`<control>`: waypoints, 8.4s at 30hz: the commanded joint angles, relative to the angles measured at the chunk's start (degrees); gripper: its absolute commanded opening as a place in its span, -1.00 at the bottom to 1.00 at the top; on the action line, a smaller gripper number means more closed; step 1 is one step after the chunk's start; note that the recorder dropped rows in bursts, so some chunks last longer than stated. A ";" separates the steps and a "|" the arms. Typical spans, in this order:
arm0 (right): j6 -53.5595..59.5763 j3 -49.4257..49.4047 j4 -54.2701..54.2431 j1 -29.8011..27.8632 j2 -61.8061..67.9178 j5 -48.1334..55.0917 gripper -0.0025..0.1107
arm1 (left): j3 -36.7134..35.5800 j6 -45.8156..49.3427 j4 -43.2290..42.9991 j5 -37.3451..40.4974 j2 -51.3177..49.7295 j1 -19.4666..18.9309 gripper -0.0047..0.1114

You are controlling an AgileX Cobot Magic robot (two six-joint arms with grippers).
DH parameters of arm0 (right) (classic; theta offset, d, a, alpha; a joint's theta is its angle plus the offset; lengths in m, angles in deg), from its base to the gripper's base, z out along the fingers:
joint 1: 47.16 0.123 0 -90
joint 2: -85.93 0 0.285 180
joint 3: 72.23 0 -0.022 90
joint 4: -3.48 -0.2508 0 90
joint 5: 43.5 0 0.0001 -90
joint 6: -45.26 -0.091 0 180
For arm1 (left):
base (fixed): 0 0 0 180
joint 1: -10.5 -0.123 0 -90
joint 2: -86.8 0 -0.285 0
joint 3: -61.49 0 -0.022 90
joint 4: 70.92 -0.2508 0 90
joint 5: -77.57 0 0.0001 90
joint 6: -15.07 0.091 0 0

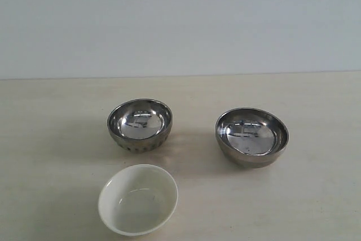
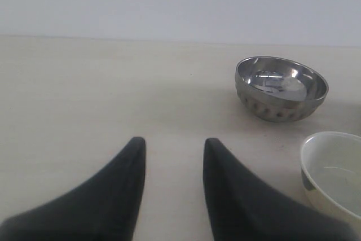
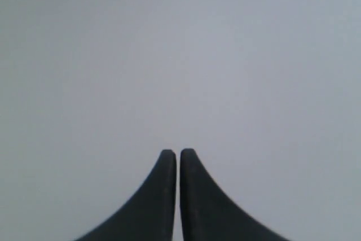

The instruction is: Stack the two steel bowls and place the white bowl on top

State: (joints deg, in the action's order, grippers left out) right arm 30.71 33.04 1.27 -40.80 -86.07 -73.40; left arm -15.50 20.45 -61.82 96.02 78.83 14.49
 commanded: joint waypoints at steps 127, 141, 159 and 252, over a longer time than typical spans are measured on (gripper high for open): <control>-2.29 53.79 -0.44 19.94 107.83 34.17 -0.96 | -0.23 0.16 0.07 -0.38 0.19 -0.16 -0.36; -2.70 53.79 -0.44 19.94 107.83 34.82 -0.95 | -0.23 0.16 0.07 -0.38 0.19 -0.16 -0.36; -3.00 53.79 -0.44 19.94 106.69 32.57 -0.05 | -0.23 0.16 0.07 -0.38 0.19 -0.16 -0.36; 4.61 61.31 1.72 19.91 99.43 52.19 -0.96 | -0.23 0.16 0.07 -0.38 0.19 -0.16 -0.36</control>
State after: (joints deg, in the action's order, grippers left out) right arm 35.95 94.46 2.76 -20.14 12.58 -20.36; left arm -15.50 20.45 -61.82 96.02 78.83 14.49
